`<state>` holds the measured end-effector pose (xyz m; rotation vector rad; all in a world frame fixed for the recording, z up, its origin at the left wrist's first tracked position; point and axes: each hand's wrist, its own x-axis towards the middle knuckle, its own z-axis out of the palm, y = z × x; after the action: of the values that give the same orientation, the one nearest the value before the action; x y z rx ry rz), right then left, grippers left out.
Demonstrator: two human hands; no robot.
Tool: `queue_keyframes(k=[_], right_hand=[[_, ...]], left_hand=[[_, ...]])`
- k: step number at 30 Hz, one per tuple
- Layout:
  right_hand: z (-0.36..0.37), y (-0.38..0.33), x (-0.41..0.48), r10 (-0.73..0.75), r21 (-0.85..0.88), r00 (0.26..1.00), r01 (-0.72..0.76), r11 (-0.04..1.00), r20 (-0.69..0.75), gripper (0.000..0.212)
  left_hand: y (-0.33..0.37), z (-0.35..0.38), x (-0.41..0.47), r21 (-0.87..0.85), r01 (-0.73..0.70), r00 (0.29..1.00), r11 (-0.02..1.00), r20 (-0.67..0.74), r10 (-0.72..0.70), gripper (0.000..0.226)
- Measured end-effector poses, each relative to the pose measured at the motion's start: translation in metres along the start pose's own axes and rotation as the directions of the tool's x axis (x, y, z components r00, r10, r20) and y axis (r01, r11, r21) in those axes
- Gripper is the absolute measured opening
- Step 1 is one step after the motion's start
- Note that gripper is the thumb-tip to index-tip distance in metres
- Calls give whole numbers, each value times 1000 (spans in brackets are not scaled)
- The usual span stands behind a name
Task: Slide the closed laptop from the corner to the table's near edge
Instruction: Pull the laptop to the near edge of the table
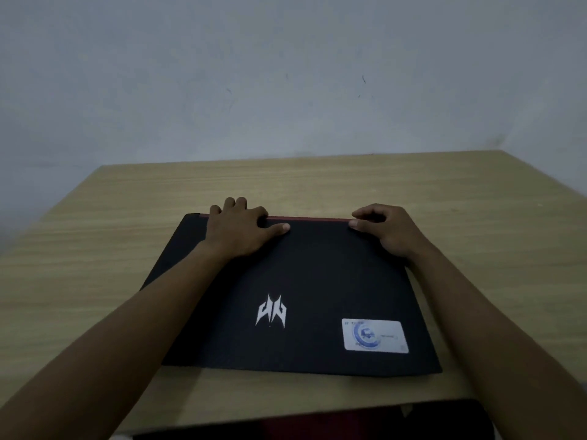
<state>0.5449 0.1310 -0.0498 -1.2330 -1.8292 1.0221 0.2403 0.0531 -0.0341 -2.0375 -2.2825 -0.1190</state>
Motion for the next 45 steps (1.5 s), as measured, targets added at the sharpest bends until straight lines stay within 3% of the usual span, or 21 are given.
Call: queue_keyframes(k=[13,19,22,25,29,45], right_hand=[[-7,-3,3,2,20,998,-3,1000,64,24],[-5,10,3,-26,59,992,34,998,-124,11],[-5,15,-1,-27,26,989,31,999,-148,5],[-5,15,-3,-40,6,990,41,999,-138,17],[-4,12,-4,-11,11,992,12,1000,-122,35],[-3,3,-5,22,83,989,-10,996,-149,38]], left_hand=[[14,0,-20,3,94,993,996,-71,-94,96],[13,1,-21,20,98,994,995,-48,-97,96],[5,2,-19,-32,65,998,997,28,-64,101],[-9,-1,-18,-89,58,993,994,105,-49,111],[-15,-2,-23,-73,142,984,987,115,-133,117],[-5,-7,-33,-140,183,982,973,-13,-186,105]])
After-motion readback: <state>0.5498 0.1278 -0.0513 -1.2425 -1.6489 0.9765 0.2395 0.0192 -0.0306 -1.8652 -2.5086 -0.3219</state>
